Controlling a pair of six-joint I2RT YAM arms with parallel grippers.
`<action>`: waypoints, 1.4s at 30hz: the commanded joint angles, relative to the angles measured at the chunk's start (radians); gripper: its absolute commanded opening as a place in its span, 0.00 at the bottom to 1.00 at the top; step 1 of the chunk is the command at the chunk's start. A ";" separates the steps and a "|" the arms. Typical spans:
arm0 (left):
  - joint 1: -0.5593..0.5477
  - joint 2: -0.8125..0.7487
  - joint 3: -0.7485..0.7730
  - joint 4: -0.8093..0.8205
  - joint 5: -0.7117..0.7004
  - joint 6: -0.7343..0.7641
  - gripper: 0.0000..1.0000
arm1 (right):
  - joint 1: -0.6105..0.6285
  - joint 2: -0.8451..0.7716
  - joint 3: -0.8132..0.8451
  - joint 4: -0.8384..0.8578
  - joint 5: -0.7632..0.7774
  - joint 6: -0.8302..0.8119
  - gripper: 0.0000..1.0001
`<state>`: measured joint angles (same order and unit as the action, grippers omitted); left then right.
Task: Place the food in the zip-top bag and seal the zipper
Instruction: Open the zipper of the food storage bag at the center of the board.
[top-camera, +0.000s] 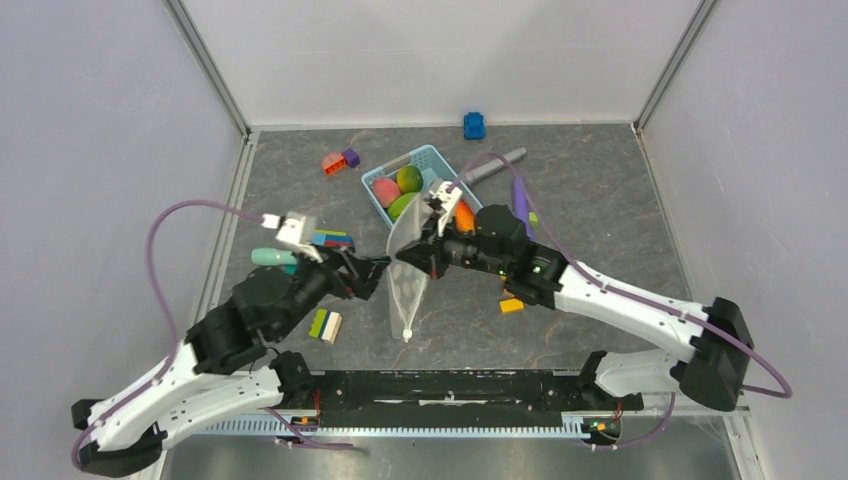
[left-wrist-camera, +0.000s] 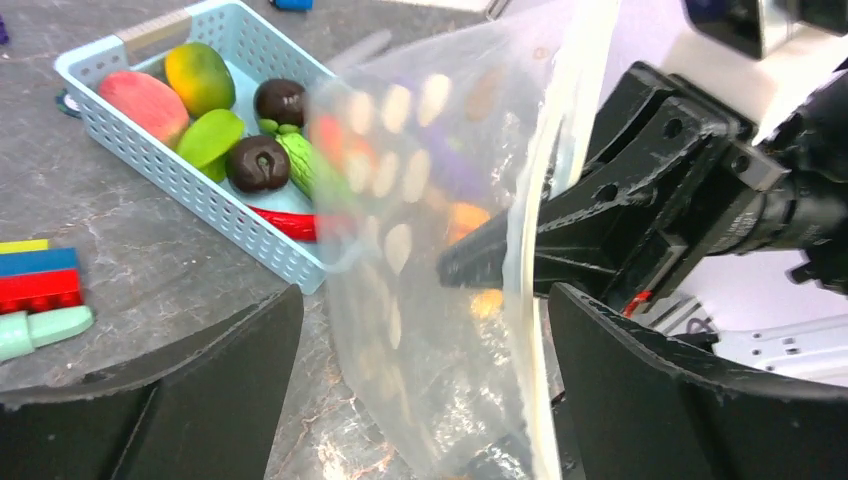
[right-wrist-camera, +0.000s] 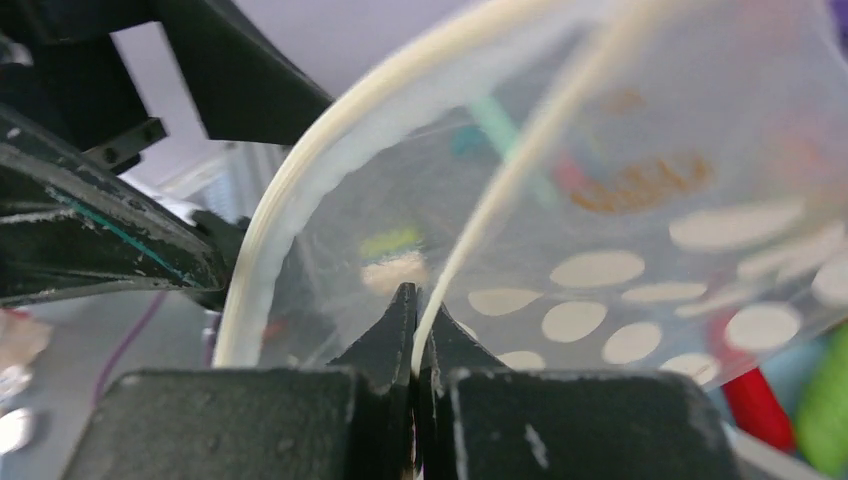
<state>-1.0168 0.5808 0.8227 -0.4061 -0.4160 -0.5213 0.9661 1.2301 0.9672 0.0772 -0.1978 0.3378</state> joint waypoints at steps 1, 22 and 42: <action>0.000 -0.119 0.048 -0.183 -0.061 -0.079 1.00 | 0.062 0.114 0.146 0.183 -0.192 0.013 0.00; 0.000 0.202 0.090 -0.338 -0.292 -0.198 1.00 | 0.113 0.268 0.138 -0.114 0.475 0.160 0.00; 0.000 0.365 -0.062 0.033 0.007 -0.163 1.00 | 0.102 0.185 -0.012 -0.103 0.493 0.266 0.00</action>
<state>-1.0168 0.9169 0.7540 -0.4503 -0.4294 -0.6765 1.0714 1.4502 0.9600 -0.0811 0.3126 0.5709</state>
